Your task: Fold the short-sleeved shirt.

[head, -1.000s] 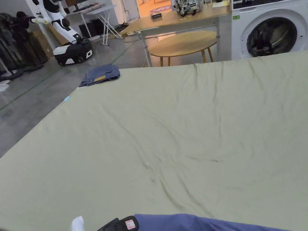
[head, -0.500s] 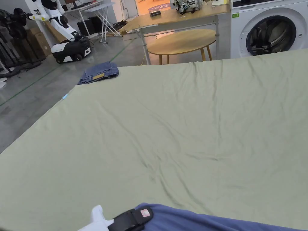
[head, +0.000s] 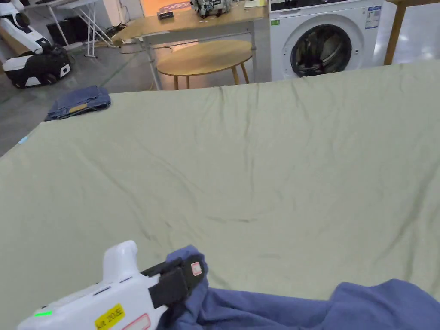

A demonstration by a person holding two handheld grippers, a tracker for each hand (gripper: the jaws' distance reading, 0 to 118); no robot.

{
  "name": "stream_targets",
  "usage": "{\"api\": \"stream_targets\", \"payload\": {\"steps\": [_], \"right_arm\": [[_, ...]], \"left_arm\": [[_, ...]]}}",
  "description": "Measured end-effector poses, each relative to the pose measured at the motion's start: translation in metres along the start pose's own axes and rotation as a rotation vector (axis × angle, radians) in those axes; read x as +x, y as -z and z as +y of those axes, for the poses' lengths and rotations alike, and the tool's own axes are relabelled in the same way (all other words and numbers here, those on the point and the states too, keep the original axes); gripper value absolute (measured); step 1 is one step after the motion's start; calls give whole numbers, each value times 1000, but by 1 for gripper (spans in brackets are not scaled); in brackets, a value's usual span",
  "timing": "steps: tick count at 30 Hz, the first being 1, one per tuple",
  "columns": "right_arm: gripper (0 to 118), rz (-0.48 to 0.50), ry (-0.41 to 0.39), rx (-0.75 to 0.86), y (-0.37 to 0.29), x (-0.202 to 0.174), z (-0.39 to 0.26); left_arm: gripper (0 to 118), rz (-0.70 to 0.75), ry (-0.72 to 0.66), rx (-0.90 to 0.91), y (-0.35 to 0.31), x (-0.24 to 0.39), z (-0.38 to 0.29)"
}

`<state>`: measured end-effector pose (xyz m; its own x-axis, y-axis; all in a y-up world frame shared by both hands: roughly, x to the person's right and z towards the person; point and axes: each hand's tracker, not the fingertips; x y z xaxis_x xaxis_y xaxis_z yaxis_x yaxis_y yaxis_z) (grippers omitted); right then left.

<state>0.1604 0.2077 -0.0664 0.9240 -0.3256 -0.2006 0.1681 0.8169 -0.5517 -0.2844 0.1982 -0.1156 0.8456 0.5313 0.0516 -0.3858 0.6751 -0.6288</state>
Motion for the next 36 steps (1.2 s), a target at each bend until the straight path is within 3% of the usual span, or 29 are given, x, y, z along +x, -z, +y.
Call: {"api": "stream_targets", "payload": {"steps": [4, 7, 8, 10, 13, 14, 16, 17, 23, 28, 30, 32, 34, 36], "right_arm": [[0, -10, -10, 0, -11, -2, -5], [0, -21, -4, -10, -14, 3, -12], [0, -31, 5, -18, -13, 5, -14], [0, -37, 25, -29, -12, 11, -17], [0, -37, 52, -34, -11, 17, -19], [0, -38, 60, -29, -12, 18, -20], [0, -33, 79, -26, -12, 22, -21], [0, -32, 85, -26, -11, 23, -21], [0, -38, 104, -40, -11, 23, -22], [0, -45, 88, -47, -12, 21, -23], [0, -43, 90, -54, -10, 23, -23], [0, -47, 86, -58, -9, 25, -24], [0, -44, 84, -69, -7, 27, -25], [0, -41, 91, -82, -5, 29, -27]], "left_arm": [[7, -43, 18, -182, 77, 31, -39], [8, -114, 40, -200, 100, 42, -53], [21, -151, 41, -204, 101, 44, -51], [62, -239, -2, -193, 97, 45, -47], [57, -260, -7, -141, 76, 42, -36], [48, -251, -8, -142, 72, 39, -35], [4, -217, -31, -144, 77, 32, -39], [0, -210, -38, -161, 84, 31, -43], [0, -97, 77, -408, 144, 54, -99], [0, -245, -55, -240, 106, 27, -70], [36, -267, -126, -149, 61, 8, -44], [62, -260, -212, -69, 28, -25, -28], [76, -251, -302, -31, 7, -66, -17], [77, -240, -379, -18, 0, -100, -19]]}}
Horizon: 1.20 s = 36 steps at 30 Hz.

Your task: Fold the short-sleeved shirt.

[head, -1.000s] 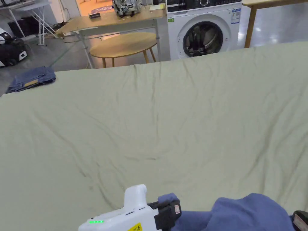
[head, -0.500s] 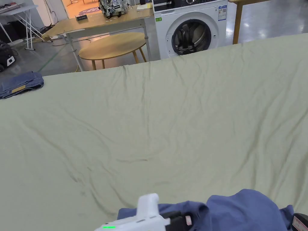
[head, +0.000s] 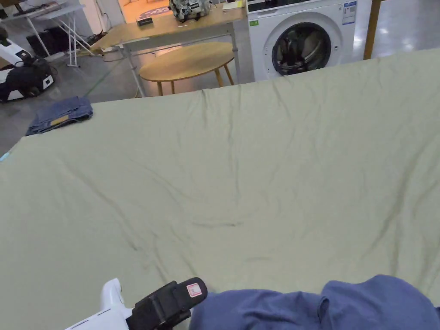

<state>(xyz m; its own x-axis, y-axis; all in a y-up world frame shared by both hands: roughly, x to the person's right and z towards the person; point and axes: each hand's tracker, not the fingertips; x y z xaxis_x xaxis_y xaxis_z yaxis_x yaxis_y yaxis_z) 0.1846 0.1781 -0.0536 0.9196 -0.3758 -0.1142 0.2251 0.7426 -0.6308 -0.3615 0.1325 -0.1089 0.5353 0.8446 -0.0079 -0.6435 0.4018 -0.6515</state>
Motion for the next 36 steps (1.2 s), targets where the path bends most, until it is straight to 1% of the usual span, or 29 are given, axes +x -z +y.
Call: {"api": "stream_targets", "payload": {"steps": [1, 3, 4, 5, 6, 7, 8, 9, 10, 12, 14, 17, 19, 20, 21, 22, 24, 25, 26, 28, 29, 31, 32, 33, 35, 36], "right_arm": [[0, 4, 7, -8, 1, 1, 0], [0, 1, 24, -15, 2, 1, -1], [0, 2, 28, -16, 2, 0, -1], [0, 4, 30, -14, 1, 0, -1], [0, 1, 27, -7, -2, -2, -1], [0, -3, 22, -1, -4, -3, 0], [0, -7, 16, 1, -6, -4, 0], [0, -12, 11, 3, -8, -4, 1], [0, -16, 12, 7, -8, -3, 0], [0, -11, 28, 3, -6, 0, 0], [0, -22, 34, 0, -6, 0, 0], [0, -19, 31, 6, -8, 0, -2], [0, -12, 38, 0, -5, 2, -2], [0, -13, 38, -6, -4, 2, -2], [0, -17, 33, -3, -5, 1, -2], [0, -19, 30, -1, -5, 1, -2], [0, -15, 27, 0, -6, 0, -2], [0, -13, 28, 2, -7, -1, -2], [0, -11, 29, 3, -7, 0, -2], [0, -10, 30, 5, -7, 0, -2], [0, -16, 34, 7, -7, 1, -2], [0, -16, 48, 11, -8, 2, -3], [0, -16, 55, 17, -10, 3, -4], [0, -16, 59, 21, -12, 4, -5], [0, -27, 61, 27, -15, 5, -6], [0, -37, 60, 30, -18, 4, -6]], "left_arm": [[77, 16, -33, 7, 2, -9, -3], [77, 1, -133, -3, 19, -31, -10], [77, 23, -159, -76, 29, -36, -16], [77, 46, -171, -102, 43, -35, -27], [76, 49, -145, -114, 54, -35, -36], [73, 38, -140, -95, 55, -35, -41], [54, -6, -153, -31, 53, -33, -42], [26, 0, -200, -24, 54, -37, -41], [15, 37, -223, -37, 54, -40, -42], [15, 39, -216, -43, 54, -42, -46], [14, 35, -208, -20, 45, -28, -48], [12, 63, -135, -15, 35, -23, -42], [11, 22, -157, -7, 29, -14, -39], [11, -27, -165, 51, 22, -4, -37], [11, -77, -159, 73, 15, 2, -30], [10, -91, -143, 61, 12, 16, -27], [10, -50, -16, 135, 4, 48, -16], [10, -56, 39, 95, 4, 54, -10], [10, -2, 111, 105, 7, 68, -8], [10, 6, 253, 40, 26, 101, -16], [10, 0, 294, 20, 42, 119, -28], [10, -103, 322, -103, 78, 139, -53], [10, -132, 327, -137, 98, 146, -66], [10, -138, 330, -202, 122, 155, -82], [10, -101, 372, -261, 161, 164, -107], [10, -75, 400, -344, 179, 166, -120]]}}
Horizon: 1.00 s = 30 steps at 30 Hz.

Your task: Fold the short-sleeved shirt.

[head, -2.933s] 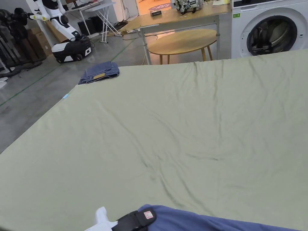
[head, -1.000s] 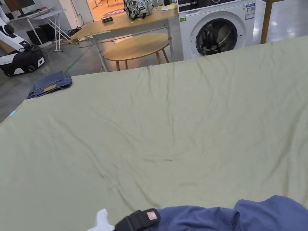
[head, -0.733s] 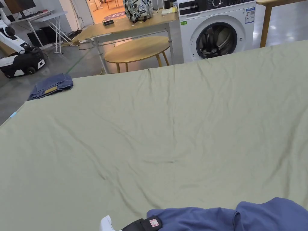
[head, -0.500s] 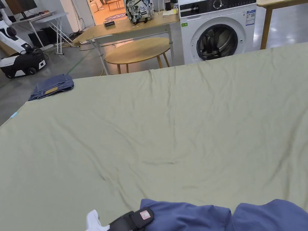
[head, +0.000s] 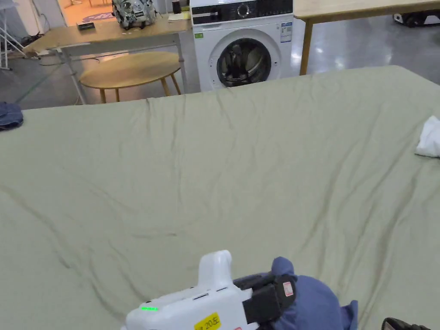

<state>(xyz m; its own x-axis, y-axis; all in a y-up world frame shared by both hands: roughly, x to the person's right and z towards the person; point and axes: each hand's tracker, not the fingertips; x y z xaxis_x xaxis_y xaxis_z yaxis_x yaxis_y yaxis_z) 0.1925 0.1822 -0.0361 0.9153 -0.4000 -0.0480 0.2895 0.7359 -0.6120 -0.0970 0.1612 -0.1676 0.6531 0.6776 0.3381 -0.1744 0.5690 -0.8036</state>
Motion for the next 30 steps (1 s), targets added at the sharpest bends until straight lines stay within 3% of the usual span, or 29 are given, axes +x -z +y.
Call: {"api": "stream_targets", "payload": {"steps": [2, 3, 5, 8, 9, 10, 11, 14, 18, 21, 24, 25, 27, 28, 29, 30], "right_arm": [[0, -14, 3, 5, -4, 3, -1], [0, -19, 7, 6, -6, 6, -2], [0, -42, 22, 6, -9, 13, -4], [0, -64, 49, 10, -14, 25, -8], [0, -71, 59, 10, -15, 29, -10], [0, -75, 68, 9, -16, 32, -11], [0, -80, 82, 6, -17, 37, -12], [0, -93, 124, 2, -17, 45, -14], [0, -83, 146, -10, -11, 43, -14], [0, -91, 55, -60, 0, 30, -12], [0, -17, -13, -102, 19, 12, -4], [0, 9, -33, -116, 27, 6, -1], [0, 39, -92, -145, 47, -9, 5], [0, 51, -117, -161, 56, -12, 6], [0, 50, -150, -170, 67, -16, 7], [0, 36, -173, -200, 81, -19, 6]], "left_arm": [[13, 6, 39, -16, 30, 4, -10], [24, -5, 38, 1, 38, 4, -12], [70, -119, 41, -7, 40, -1, -11], [63, -151, -47, 83, 16, -5, -1], [54, -131, -57, 100, 3, -7, 3], [32, -110, -72, 101, 0, -11, 4], [0, -77, -85, 108, 1, -13, 4], [0, -30, -24, -1, 32, -12, -7], [0, 83, 103, -282, 94, -4, -43], [0, 100, 123, -245, 90, 6, -48], [0, 61, 81, -197, 73, 11, -35], [9, 42, 92, -158, 58, 13, -30], [68, -21, 100, -70, 22, 19, -18], [89, -37, 95, -40, 5, 19, -13], [96, -52, 71, -6, -14, 12, -6], [96, -72, 24, 41, -35, 3, -2]]}}
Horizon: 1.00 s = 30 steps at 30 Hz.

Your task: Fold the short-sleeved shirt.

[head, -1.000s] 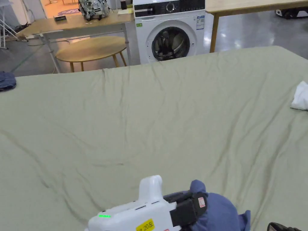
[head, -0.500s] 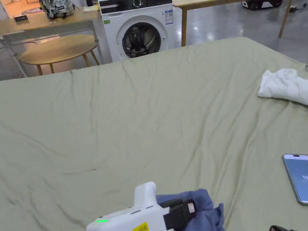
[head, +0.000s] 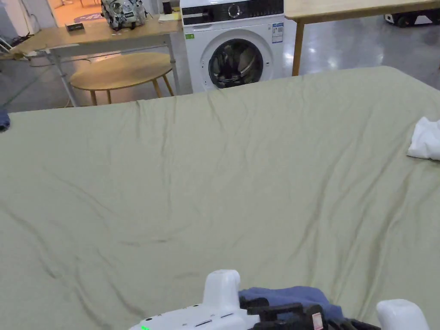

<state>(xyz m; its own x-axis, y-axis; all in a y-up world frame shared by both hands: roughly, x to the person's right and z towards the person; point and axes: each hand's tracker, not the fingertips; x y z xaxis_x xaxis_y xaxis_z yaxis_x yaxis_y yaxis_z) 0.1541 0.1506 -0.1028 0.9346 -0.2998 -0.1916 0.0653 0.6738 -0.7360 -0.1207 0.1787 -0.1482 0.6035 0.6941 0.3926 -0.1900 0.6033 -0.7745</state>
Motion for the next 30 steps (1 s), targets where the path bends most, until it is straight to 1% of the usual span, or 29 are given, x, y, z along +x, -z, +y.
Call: {"api": "stream_targets", "payload": {"steps": [1, 2, 3, 4, 5, 6, 7, 10, 11, 13, 14, 15, 16, 17, 18, 19, 21, 22, 24, 25, 27, 28, 30], "right_arm": [[0, -11, -12, -50, 13, 0, 1], [0, -49, -22, -136, 28, -1, 2], [0, -119, -45, -209, 44, 1, -4], [0, -143, -61, -260, 54, 2, -9], [0, -139, -79, -232, 54, 2, -12], [0, -122, -64, -195, 48, 1, -9], [0, -126, -59, -199, 45, -1, -6], [0, -130, -70, -212, 49, 0, -6], [0, -123, -58, -209, 48, 3, -6], [0, -98, -7, -192, 43, 8, -7], [0, -91, 12, -192, 43, 11, -8], [0, -89, 21, -193, 44, 12, -9], [0, -89, 25, -193, 44, 12, -8], [0, -92, 23, -194, 43, 11, -8], [0, -103, 18, -193, 42, 8, -7], [0, -99, 18, -190, 41, 7, -6], [0, -102, 27, -177, 35, 4, -3], [0, -87, 34, -160, 29, 1, -1], [0, 1, 73, -109, 17, -2, 5], [0, 22, 88, -99, 14, -4, 9], [0, 19, 70, -84, 10, -9, 14], [0, 23, 57, -78, 10, -12, 16], [0, 40, 42, -73, 12, -19, 19]], "left_arm": [[96, 0, -37, 28, -15, -8, 4], [96, 10, -90, 44, -28, -21, 7], [96, 22, -136, 46, -42, -37, 11], [96, 37, -164, 47, -50, -50, 11], [96, 72, -194, 50, -55, -65, 8], [96, 116, -220, 39, -55, -75, 3], [96, 124, -236, 49, -52, -83, -2], [96, 67, -306, -30, -27, -100, -14], [96, 46, -317, -43, -14, -106, -20], [96, -8, -332, -86, 8, -110, -26], [96, -10, -331, -117, 21, -113, -28], [96, 22, -351, -153, 34, -112, -33], [92, 20, -368, -148, 40, -115, -34], [61, -2, -391, -143, 40, -115, -32], [42, 46, -394, -140, 41, -110, -29], [38, 101, -361, -146, 40, -111, -28], [34, 52, -323, -110, 31, -110, -26], [32, 44, -337, -89, 23, -112, -23], [32, -52, -439, 1, -10, -111, -16], [32, -54, -433, 38, -32, -114, -10], [32, 10, -394, 124, -101, -136, 8], [32, 51, -400, 154, -134, -148, 14], [32, 183, -381, 236, -215, -177, 27]]}}
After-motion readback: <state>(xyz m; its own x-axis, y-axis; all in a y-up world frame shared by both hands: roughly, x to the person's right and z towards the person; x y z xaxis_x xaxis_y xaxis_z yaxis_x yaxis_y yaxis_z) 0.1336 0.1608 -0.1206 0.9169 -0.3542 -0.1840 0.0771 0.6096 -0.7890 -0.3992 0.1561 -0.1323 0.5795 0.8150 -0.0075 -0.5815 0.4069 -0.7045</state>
